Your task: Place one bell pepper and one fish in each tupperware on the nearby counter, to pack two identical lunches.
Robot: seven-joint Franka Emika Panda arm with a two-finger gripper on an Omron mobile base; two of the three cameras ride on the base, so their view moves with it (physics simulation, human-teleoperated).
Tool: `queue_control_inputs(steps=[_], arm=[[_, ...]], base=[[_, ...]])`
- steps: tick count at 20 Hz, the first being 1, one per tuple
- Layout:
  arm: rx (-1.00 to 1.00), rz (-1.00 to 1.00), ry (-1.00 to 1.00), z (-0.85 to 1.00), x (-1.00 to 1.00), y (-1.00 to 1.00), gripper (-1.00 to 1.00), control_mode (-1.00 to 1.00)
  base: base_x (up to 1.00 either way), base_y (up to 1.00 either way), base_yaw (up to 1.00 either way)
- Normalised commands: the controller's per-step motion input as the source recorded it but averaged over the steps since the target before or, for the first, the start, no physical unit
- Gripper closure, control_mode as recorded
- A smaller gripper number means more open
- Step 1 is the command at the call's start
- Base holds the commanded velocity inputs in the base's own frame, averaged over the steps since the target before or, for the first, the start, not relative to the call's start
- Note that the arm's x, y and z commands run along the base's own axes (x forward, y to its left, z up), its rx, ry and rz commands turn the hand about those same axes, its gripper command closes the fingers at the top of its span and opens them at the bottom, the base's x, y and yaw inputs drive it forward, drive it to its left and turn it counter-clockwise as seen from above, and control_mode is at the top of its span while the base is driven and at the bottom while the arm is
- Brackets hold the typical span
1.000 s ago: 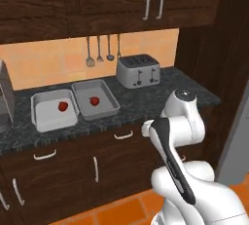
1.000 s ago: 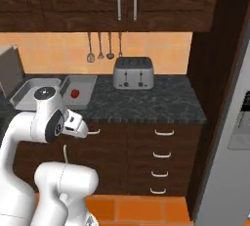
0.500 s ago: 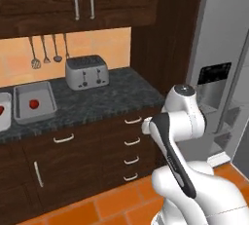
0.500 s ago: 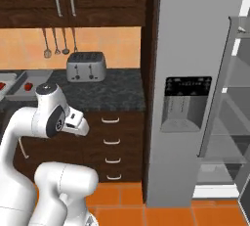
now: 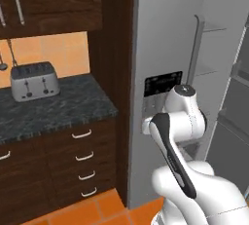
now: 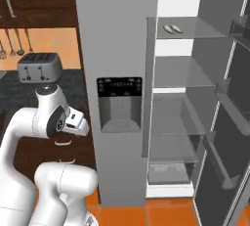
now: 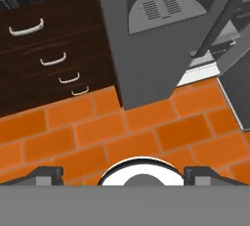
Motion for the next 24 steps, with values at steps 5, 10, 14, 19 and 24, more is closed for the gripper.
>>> queue_control_inputs(steps=[5,10,14,19,24], arm=[[0.00,0.00,0.00,0.00,0.00,0.00,-1.00,1.00],[0.00,0.00,0.00,0.00,0.00,0.00,-1.00,1.00],[0.00,0.00,0.00,0.00,0.00,0.00,-1.00,1.00],[0.00,0.00,0.00,0.00,0.00,0.00,-1.00,1.00],[0.00,0.00,0.00,0.00,0.00,0.00,-1.00,1.00]], base=[[0.44,-1.00,-0.04],[0.77,-0.92,0.02],[0.68,-0.43,0.12],[0.07,-0.33,0.05],[0.24,-0.32,0.01]])
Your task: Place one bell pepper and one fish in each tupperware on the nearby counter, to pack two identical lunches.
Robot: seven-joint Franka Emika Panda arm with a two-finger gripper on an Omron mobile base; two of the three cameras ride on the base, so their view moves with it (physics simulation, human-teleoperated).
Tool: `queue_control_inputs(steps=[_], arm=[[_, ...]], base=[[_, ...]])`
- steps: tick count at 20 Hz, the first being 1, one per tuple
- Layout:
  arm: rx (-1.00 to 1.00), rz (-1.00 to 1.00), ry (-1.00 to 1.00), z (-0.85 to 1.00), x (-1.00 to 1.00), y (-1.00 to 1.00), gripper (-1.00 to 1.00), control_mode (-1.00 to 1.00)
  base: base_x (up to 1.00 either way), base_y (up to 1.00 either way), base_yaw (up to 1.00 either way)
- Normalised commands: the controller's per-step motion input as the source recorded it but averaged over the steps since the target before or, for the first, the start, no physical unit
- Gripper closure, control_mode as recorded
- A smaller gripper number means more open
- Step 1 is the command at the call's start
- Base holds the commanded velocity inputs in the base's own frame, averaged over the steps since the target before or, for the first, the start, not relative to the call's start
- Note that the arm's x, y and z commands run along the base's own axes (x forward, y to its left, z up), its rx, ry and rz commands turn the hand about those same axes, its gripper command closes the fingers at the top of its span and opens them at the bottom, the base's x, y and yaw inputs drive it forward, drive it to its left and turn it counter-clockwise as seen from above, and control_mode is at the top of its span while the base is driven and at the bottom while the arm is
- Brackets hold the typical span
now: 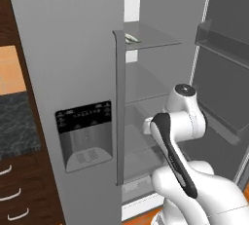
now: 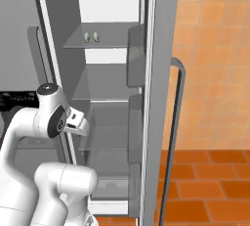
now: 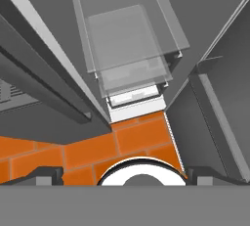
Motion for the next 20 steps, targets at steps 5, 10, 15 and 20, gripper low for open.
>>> queue_control_inputs(steps=[5,10,15,20], arm=[[0.00,0.00,0.00,0.00,0.00,0.00,-1.00,1.00],[0.00,0.00,0.00,0.00,0.00,0.00,-1.00,1.00],[0.00,0.00,0.00,0.00,0.00,0.00,-1.00,1.00],[0.00,0.00,0.00,0.00,0.00,0.00,-1.00,1.00]], base=[[0.39,-0.13,0.01],[0.44,-0.21,0.00],[0.05,-0.46,0.02],[0.16,-0.01,0.00]])
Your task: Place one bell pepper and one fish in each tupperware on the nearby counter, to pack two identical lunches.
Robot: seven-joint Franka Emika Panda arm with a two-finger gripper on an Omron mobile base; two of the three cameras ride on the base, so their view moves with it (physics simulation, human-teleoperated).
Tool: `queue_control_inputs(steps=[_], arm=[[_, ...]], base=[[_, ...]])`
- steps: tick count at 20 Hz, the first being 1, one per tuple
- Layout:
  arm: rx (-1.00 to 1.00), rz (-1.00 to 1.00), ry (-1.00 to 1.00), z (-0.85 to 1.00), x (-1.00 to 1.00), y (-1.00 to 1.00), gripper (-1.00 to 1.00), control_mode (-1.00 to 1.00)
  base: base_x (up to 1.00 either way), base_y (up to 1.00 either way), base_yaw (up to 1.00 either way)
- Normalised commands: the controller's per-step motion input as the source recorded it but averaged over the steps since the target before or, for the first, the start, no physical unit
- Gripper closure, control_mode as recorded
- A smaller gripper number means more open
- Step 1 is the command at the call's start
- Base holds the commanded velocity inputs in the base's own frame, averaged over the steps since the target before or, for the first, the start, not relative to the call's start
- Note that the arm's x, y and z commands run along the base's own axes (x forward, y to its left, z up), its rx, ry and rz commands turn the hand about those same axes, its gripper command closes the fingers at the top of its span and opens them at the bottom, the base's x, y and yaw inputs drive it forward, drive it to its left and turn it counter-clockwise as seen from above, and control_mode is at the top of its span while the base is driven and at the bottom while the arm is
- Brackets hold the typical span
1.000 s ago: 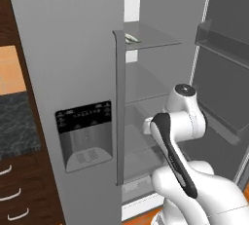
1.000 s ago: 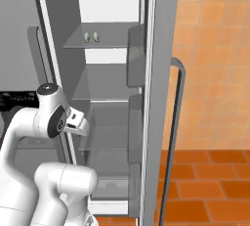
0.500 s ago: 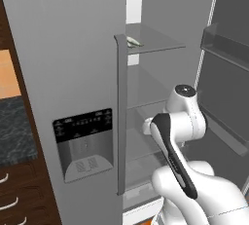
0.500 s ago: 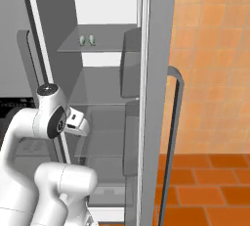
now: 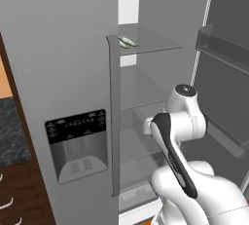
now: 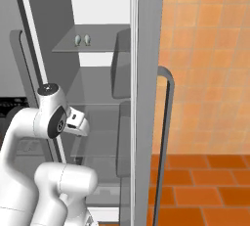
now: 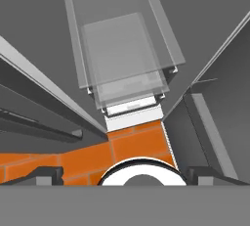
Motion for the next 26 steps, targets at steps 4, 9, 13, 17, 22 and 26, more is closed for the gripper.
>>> queue_control_inputs(steps=[4,9,13,17,22,26], arm=[[0.00,0.00,-0.14,0.44,0.01,-0.05,-1.00,-1.00],[-0.03,0.03,-0.58,1.00,0.00,-0.12,-1.00,-1.00],[-0.01,0.07,-0.60,1.00,-0.04,-0.17,-1.00,-1.00],[0.00,0.07,-0.50,1.00,-0.01,-0.18,-1.00,-1.00],[-0.02,0.04,-0.28,1.00,0.10,-0.02,-1.00,-1.00],[-0.03,0.01,-0.03,1.00,0.04,0.00,-1.00,-1.00]], base=[[0.10,-0.01,0.00],[0.00,0.00,0.00],[0.00,0.00,0.00],[0.00,0.00,0.00],[0.00,0.00,0.00],[0.00,0.00,0.00]])
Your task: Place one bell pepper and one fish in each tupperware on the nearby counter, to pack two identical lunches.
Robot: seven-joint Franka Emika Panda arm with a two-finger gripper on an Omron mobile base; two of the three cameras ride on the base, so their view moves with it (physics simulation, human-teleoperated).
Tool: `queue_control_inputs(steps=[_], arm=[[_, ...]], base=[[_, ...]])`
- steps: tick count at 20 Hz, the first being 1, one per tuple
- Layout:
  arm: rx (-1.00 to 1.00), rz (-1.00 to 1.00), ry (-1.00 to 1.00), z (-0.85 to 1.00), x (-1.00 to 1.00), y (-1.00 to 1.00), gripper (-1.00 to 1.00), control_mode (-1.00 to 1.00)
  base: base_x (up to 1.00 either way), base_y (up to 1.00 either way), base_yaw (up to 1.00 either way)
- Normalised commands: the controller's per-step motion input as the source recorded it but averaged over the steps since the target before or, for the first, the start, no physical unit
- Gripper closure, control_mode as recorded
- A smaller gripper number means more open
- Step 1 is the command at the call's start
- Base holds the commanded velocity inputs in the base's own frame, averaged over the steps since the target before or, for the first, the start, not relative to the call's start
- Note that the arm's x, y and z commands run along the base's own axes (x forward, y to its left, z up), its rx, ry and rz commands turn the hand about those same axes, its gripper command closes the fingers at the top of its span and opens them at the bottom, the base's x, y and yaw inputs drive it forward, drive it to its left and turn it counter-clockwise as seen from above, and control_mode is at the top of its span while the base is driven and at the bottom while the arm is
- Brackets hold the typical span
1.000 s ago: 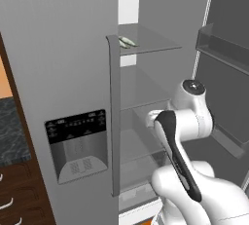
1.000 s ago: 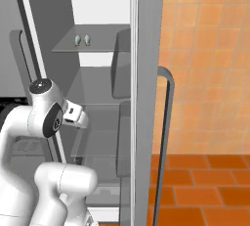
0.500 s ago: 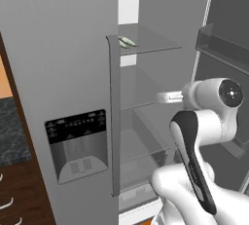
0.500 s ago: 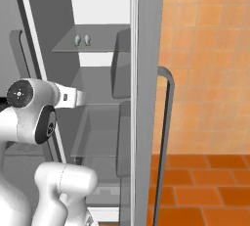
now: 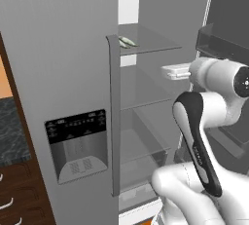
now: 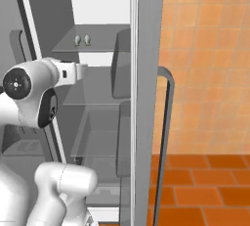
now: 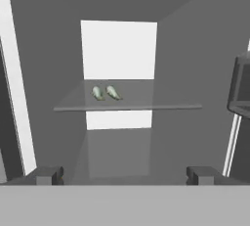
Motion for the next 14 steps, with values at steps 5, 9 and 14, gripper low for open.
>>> queue_control_inputs(steps=[5,9,14], arm=[[-0.01,0.01,0.26,0.96,0.24,0.00,-1.00,-1.00],[-0.02,0.01,0.16,0.01,0.17,0.01,-1.00,-1.00],[0.00,0.00,0.00,-0.35,0.84,0.00,-1.00,-1.00]], base=[[0.00,0.00,0.00],[0.00,0.00,0.00],[0.00,0.00,0.00]])
